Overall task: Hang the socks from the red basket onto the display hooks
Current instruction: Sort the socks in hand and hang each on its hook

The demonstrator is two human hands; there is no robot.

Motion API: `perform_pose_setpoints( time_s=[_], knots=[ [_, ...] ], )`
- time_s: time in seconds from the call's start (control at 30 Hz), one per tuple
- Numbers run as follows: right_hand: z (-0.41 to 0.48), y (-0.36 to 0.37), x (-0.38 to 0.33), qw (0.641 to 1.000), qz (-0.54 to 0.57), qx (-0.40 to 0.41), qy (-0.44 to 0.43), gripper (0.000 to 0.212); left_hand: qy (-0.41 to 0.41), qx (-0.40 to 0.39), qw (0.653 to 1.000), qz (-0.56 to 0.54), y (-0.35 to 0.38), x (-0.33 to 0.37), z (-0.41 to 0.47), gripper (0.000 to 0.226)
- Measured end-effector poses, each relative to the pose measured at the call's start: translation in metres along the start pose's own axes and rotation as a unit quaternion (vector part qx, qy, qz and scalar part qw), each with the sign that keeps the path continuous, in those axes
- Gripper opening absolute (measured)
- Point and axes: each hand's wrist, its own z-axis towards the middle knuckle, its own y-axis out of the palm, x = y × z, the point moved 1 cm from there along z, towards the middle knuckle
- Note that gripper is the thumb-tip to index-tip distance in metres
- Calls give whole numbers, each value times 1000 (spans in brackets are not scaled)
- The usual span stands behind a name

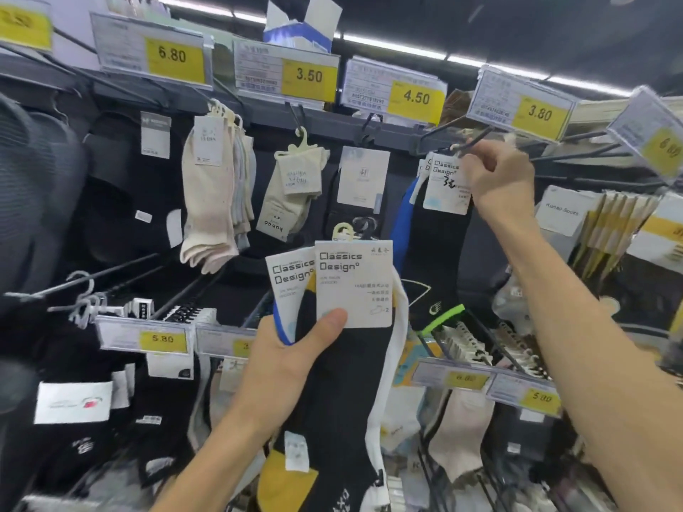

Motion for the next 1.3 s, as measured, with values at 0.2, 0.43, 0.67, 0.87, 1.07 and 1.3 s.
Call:
perform_pose_setpoints(
  time_s=[0.2,0.43,0.67,0.87,1.07,1.3],
  knots=[
    [-123,-29,-51,988,147,17,-47,18,-16,1,1000,6,-2,-4,0,26],
    [-170,-26,-70,975,167,-137,-51,28,6,-41,998,44,8,1,4,23],
    [-173,-36,-73,962,184,-198,-40,28,5,-100,983,157,13,-5,8,39],
    [-170,-41,-71,928,247,-279,23,33,18,-129,968,216,13,-5,12,39],
    [-160,-43,-40,883,434,-124,131,20,57,-75,974,204,14,1,18,27],
    [-92,-33,14,910,359,48,202,16,72,-17,974,212,6,2,20,21]
  ],
)
